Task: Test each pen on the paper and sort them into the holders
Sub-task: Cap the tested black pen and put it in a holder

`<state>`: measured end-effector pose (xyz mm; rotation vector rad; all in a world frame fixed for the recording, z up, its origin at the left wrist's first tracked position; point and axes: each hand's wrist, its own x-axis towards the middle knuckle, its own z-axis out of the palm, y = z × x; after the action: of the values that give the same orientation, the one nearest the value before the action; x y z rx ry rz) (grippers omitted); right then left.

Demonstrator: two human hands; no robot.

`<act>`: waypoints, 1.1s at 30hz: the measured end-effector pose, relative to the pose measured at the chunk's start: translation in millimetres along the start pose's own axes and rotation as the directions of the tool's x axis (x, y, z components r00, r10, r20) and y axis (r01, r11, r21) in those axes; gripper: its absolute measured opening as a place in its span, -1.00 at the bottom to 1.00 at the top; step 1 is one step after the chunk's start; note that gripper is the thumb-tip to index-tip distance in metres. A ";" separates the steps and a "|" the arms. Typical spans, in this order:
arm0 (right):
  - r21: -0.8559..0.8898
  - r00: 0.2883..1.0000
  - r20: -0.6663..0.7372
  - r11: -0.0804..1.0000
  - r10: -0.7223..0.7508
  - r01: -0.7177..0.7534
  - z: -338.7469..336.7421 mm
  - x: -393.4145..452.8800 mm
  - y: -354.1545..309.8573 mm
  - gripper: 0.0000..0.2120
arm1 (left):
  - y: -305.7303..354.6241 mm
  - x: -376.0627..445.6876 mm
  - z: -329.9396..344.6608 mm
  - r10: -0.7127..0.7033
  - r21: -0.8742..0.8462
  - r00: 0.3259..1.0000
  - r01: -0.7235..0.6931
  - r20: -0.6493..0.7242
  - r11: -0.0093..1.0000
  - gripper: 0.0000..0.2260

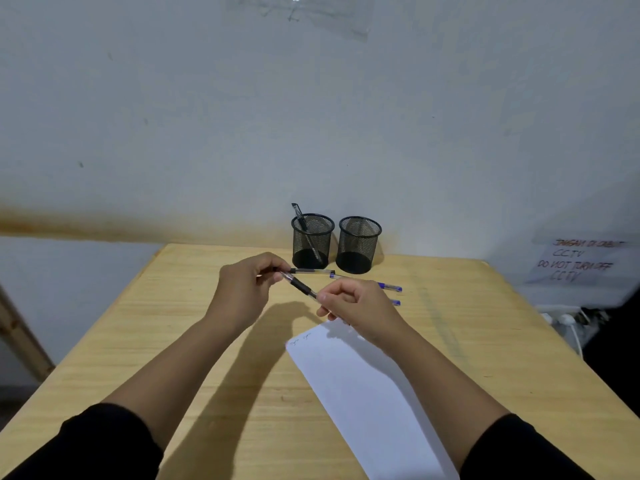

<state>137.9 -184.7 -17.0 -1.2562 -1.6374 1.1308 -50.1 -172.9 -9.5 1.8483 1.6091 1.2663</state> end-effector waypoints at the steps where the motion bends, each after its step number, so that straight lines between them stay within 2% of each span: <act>1: -0.027 1.000 0.008 1.000 -0.002 0.002 0.3 3.4 -0.5 -0.91 | 4.3 2.9 2.7 0.035 -0.005 0.999 -0.035 0.010 0.999 -0.84; 4: -0.077 1.000 -0.004 0.997 -0.030 0.030 -1.5 17.0 -2.0 -0.96 | 16.2 15.5 10.8 0.113 -0.050 0.994 -0.113 0.001 0.992 -0.79; 7: -0.162 0.988 -0.127 0.984 -0.093 0.071 -8.8 38.8 -6.9 -0.98 | 20.9 36.5 18.7 0.085 -0.141 0.994 -0.093 -0.066 0.986 -0.71; 10: -0.236 0.958 -0.250 0.969 -0.139 0.079 -18.6 67.9 -16.6 -0.90 | 15.7 62.6 28.9 -0.071 -0.181 0.989 0.047 -0.128 0.982 -0.70; 14: -0.295 0.930 -0.316 0.951 -0.188 0.092 -31.6 111.8 -35.4 -0.84 | -2.8 97.6 47.0 -0.247 -0.078 0.969 0.246 -0.012 0.966 -0.51; 16: -0.321 0.918 -0.328 0.940 -0.222 0.112 -35.9 133.6 -44.5 -0.84 | -11.1 112.9 55.1 -0.281 -0.026 0.959 0.282 0.038 0.959 -0.41; 23: -0.351 0.907 -0.330 0.926 -0.262 0.140 -40.3 190.4 -45.4 -0.83 | -34.4 134.6 76.0 -0.283 -0.072 0.950 0.294 0.131 0.953 -0.17; 33: -0.575 0.958 -0.219 0.817 -0.187 0.028 -31.3 210.9 -5.1 -0.78 | -55.5 137.7 89.8 -0.213 -0.183 0.972 0.229 0.100 0.956 -0.32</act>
<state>119.3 26.2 9.3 -1.5759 -1.8718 0.3669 -18.1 -6.5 -47.3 1.5350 1.5422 1.1885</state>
